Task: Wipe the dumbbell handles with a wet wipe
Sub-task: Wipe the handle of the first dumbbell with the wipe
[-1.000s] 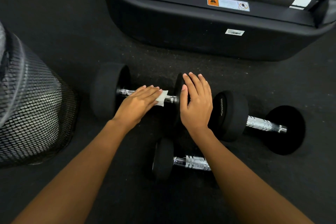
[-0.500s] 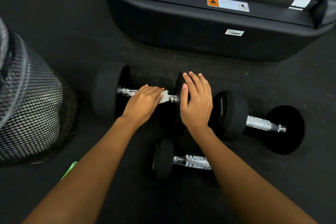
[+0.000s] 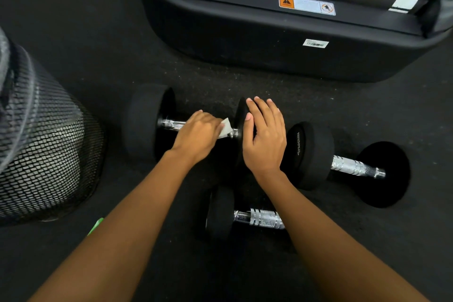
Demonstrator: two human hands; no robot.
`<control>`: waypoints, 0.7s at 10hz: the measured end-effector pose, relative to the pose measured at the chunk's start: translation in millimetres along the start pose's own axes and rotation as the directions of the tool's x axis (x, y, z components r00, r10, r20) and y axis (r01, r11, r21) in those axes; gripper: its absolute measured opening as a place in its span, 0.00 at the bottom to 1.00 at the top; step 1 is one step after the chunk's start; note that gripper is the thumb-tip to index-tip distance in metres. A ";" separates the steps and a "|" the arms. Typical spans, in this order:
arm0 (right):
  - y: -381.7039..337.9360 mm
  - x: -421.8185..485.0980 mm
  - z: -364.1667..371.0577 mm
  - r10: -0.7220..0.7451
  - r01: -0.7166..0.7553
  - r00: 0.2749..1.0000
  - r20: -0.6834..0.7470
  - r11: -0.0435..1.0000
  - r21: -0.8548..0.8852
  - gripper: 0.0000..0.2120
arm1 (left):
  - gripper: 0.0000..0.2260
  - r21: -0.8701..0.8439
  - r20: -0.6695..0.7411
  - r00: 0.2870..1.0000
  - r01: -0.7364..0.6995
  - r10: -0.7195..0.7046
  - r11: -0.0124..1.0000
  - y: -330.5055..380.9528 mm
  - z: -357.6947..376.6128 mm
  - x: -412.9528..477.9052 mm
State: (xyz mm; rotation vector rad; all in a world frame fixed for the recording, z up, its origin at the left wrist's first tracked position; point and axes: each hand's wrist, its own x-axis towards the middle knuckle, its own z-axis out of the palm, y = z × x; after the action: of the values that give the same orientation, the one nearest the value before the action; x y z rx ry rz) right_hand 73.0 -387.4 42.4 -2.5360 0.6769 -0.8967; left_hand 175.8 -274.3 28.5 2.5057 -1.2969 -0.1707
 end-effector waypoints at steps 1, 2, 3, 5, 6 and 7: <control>-0.1 0.6 -0.3 0.000 0.000 1.000 0.009 1.000 0.004 0.19 | 0.15 -0.035 0.037 0.999 -0.032 0.033 0.999 13.8 3.0 5.0; 0.0 0.7 -0.6 -0.002 0.002 1.000 0.009 1.000 0.006 0.18 | 0.15 -0.081 0.056 0.992 -0.109 0.114 0.991 3.2 -2.1 2.0; 0.0 0.0 -0.7 -0.001 0.001 1.000 0.008 1.000 0.007 0.18 | 0.16 -0.077 0.048 0.994 -0.091 0.095 0.993 -12.4 -4.2 -2.9; 0.0 -0.2 0.1 -0.004 0.004 1.000 0.002 1.000 0.005 0.18 | 0.18 -0.141 -0.018 0.992 -0.127 0.126 0.982 5.9 6.1 -4.3; -0.5 -0.4 -0.2 -0.005 0.005 1.000 0.004 1.000 0.009 0.18 | 0.15 -0.146 -0.057 0.986 -0.164 0.157 0.976 -0.9 2.1 -7.9; -0.5 -0.8 -0.7 0.000 0.000 1.000 -0.001 1.000 0.010 0.18 | 0.15 -0.144 -0.084 0.989 -0.135 0.124 0.980 -7.9 -4.4 -12.8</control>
State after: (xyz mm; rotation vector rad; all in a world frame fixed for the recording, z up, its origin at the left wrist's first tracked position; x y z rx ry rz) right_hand 72.2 -386.7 42.8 -2.5266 0.6707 -0.8990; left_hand 175.5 -258.7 29.6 2.2732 -1.3598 -0.1379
